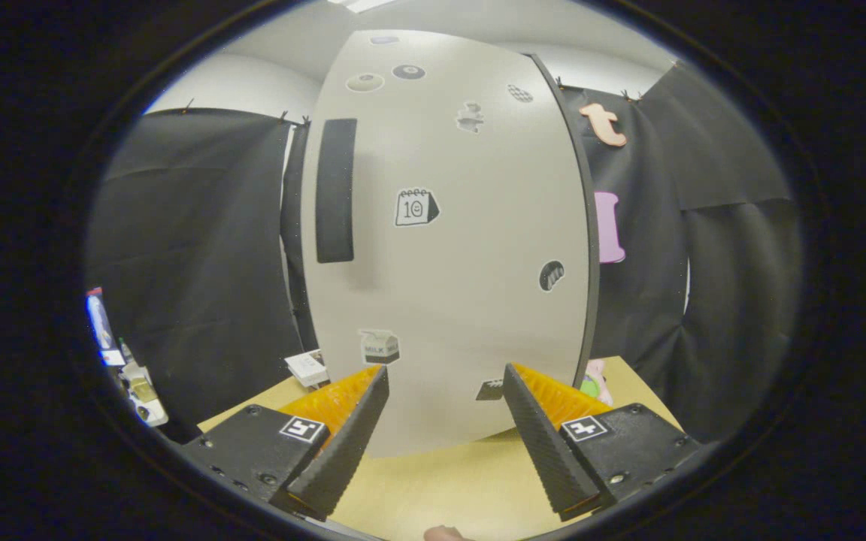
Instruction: Open the shoe cabinet door, grab the shoes and put them into the shoe cabinet, then close the shoe cabinet door.
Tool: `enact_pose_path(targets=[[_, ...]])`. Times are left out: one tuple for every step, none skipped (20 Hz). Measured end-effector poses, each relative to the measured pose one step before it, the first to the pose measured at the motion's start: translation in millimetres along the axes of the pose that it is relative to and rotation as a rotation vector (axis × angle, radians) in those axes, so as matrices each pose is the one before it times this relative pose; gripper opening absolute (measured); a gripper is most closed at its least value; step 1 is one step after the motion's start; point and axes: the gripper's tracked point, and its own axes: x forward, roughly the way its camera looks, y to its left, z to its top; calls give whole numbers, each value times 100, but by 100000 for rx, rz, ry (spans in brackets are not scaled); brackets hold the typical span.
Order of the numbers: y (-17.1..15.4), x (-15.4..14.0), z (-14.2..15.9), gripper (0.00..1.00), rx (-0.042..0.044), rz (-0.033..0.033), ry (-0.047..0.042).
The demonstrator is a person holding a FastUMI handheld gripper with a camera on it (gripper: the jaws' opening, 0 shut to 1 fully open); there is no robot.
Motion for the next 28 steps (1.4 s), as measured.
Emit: enact_pose_path(targets=[[242,-558,53,99,-980,135,-39],[272,-484,159,99,-1141,-6,-150],[147,-529,140,99,-1147,-472,-449],[-56,-507,59,100,-431,-1567,-236],[188,-513,-31,99,-459,-535,225],[428,-335,72,99,-364,308,-90],[430,-499,69,99,-469,798,-301],[439,-562,320,99,-581,823,-920],[284,-604,277,99,-290,382,-1080],[148,-489,124,99,-246,16,-904],[31,-586,118,99,78,-1154,-586],[-155,-577,3,99,390,-1875,-527],[-16,-672,259,99,967,-670,-1239],[324,-354,346,99,1392,228,-1399],[201,-521,493,99,1813,606,-1630],[319,-385,521,100,1390,1054,-1656],[163,-370,469,99,163,430,-1192],[-189,-912,-115,99,-1274,128,-1241],[-26,-313,239,99,-1272,-248,-654],[152,-77,106,99,-641,349,-304],[238,-161,76,99,183,470,-2],[260,-86,5,99,-263,595,314],[341,-50,127,99,-923,628,187],[261,-112,274,99,-981,608,-199],[199,-143,207,99,-1010,408,-335],[264,-126,128,99,-677,559,-588],[205,-100,27,99,239,482,-200],[233,-18,3,99,864,616,-210]])
